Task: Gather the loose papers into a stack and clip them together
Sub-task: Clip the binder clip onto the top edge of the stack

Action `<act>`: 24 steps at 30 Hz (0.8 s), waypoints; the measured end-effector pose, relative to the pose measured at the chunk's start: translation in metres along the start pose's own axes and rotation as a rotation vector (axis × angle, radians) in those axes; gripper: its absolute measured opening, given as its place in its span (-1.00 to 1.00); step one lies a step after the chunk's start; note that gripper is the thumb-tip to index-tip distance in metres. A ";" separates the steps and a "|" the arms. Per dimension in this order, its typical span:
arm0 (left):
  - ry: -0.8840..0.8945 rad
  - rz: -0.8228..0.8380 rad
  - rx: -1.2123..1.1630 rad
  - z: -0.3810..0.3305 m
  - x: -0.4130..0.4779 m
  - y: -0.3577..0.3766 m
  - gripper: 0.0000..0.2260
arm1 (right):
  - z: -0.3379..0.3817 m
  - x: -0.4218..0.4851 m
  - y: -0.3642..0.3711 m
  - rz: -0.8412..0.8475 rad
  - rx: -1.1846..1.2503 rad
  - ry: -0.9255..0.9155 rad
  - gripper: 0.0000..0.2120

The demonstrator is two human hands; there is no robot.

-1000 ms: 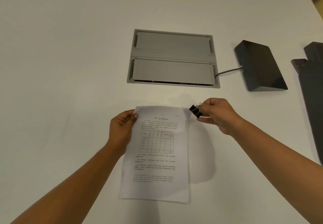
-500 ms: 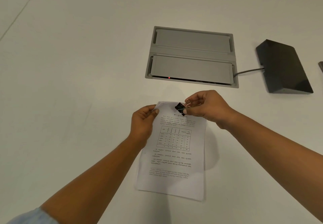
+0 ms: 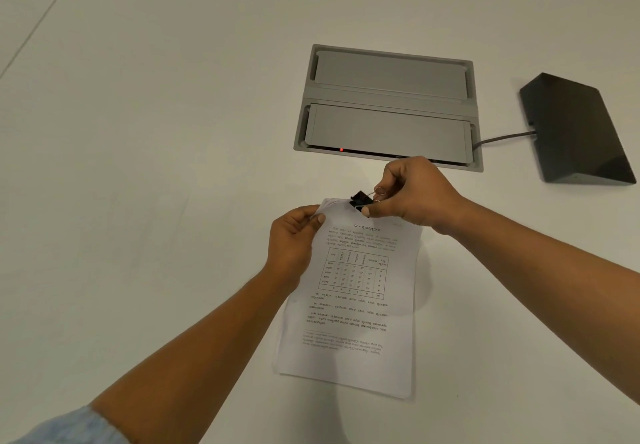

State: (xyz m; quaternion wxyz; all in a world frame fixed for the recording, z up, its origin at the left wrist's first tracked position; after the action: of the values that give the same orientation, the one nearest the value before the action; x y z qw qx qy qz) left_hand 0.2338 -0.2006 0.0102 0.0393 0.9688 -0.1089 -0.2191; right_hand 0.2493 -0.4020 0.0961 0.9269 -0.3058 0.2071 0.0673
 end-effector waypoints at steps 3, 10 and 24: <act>-0.004 -0.002 0.005 0.001 0.000 0.000 -0.86 | 0.001 0.005 -0.003 0.000 -0.056 -0.036 -0.68; 0.003 0.031 0.044 -0.002 0.000 0.008 -0.80 | 0.013 0.015 0.003 0.085 -0.333 -0.140 -0.64; 0.063 0.073 0.088 -0.008 -0.005 0.021 -0.77 | 0.029 0.026 0.015 0.235 -0.502 -0.146 -0.65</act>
State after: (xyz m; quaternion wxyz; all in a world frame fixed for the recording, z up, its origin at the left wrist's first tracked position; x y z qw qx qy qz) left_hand 0.2290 -0.2201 0.0223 0.0078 0.9714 -0.1525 -0.1820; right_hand 0.2787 -0.3728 0.0978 0.8204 -0.4941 0.1507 0.2452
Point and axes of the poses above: each hand's wrist, its own x-axis towards the middle knuckle, its own y-axis out of the palm, z = x × y, the point moved 9 cm from there along x, towards the middle knuckle, and after that the axes turned 6 degrees about z, right-handed, at the moved point
